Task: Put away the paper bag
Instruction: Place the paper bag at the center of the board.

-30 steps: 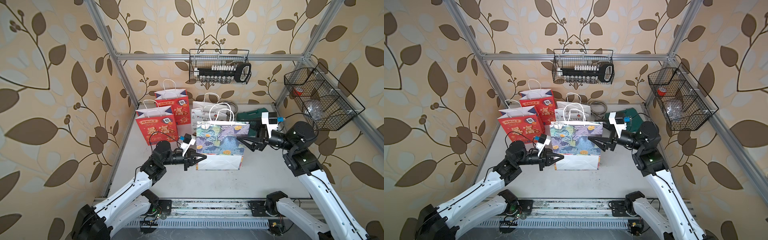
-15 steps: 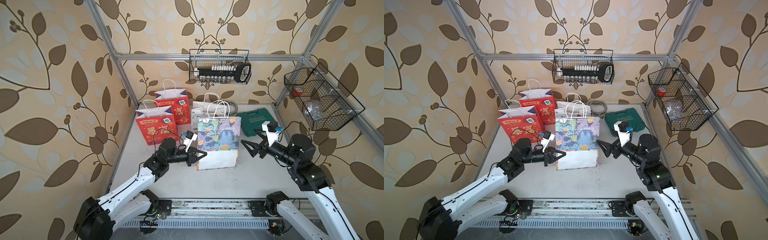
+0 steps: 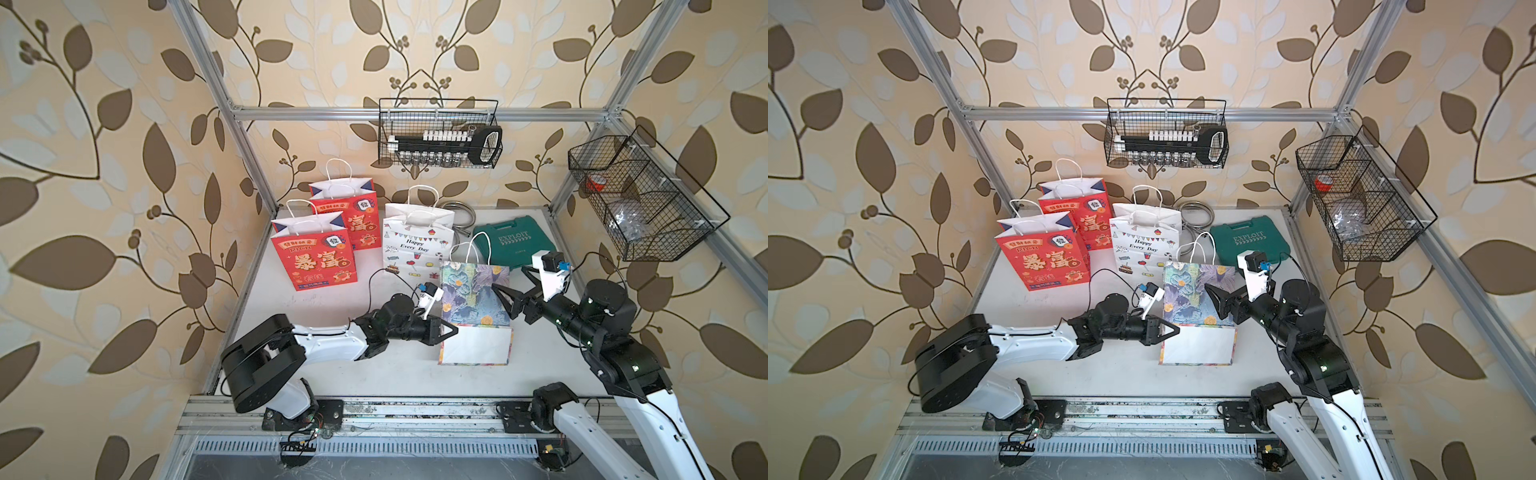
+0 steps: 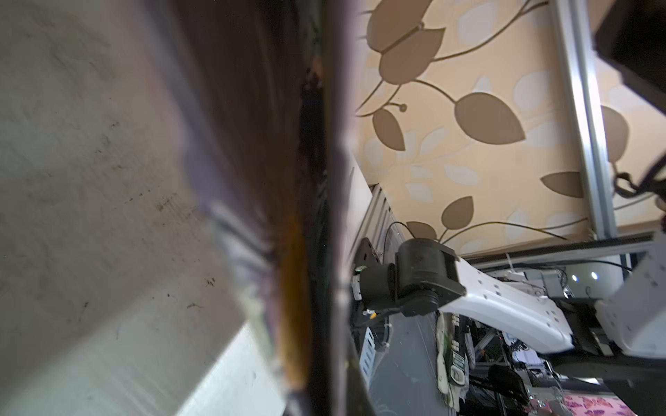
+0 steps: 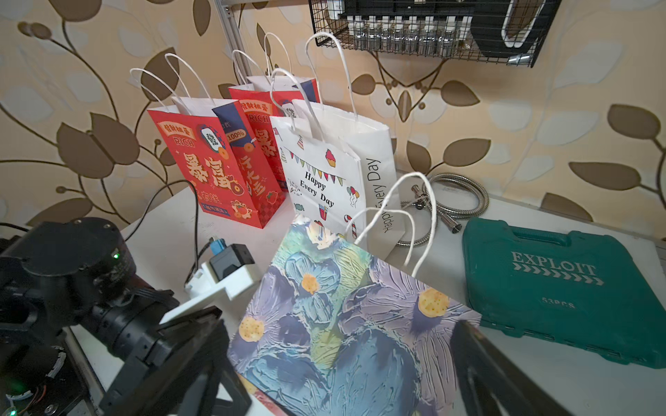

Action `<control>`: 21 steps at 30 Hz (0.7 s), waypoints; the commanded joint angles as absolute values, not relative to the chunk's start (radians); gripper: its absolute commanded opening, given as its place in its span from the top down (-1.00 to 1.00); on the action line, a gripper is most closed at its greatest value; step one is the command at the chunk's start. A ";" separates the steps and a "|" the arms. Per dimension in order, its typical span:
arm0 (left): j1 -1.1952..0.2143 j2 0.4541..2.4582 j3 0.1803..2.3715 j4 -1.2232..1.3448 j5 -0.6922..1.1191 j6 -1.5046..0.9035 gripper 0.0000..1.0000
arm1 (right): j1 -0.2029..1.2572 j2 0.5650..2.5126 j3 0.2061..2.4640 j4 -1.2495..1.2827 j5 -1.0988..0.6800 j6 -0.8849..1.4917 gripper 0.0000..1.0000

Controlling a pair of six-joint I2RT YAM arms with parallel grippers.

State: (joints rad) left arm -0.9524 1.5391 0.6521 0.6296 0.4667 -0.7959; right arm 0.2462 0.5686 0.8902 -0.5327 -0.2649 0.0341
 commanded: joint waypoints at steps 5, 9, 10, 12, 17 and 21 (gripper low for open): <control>-0.985 1.686 0.757 0.682 0.313 -0.958 1.00 | 0.246 0.524 0.872 -0.539 -0.236 0.056 -0.86; -0.985 1.766 0.787 0.613 0.278 -1.003 1.00 | 0.246 0.539 0.863 -0.513 -0.242 0.076 -0.84; -0.986 1.780 0.791 0.598 0.274 -1.015 1.00 | 0.247 0.547 0.866 -0.512 -0.246 0.078 -0.84; -0.985 1.804 0.794 0.568 0.259 -1.035 1.00 | 0.246 0.563 0.871 -0.510 -0.252 0.077 -0.83; -0.983 1.818 0.827 0.401 0.198 -0.990 0.39 | 0.246 0.594 0.877 -0.505 -0.254 0.061 -0.83; -0.979 1.805 0.844 0.269 0.128 -0.979 -0.45 | 0.245 0.616 0.877 -0.506 -0.243 0.057 -0.83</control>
State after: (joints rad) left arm -0.9821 1.8179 0.8196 0.4114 0.2180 -0.9909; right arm 0.2462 0.6083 0.8803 -0.5251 -0.2539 0.0620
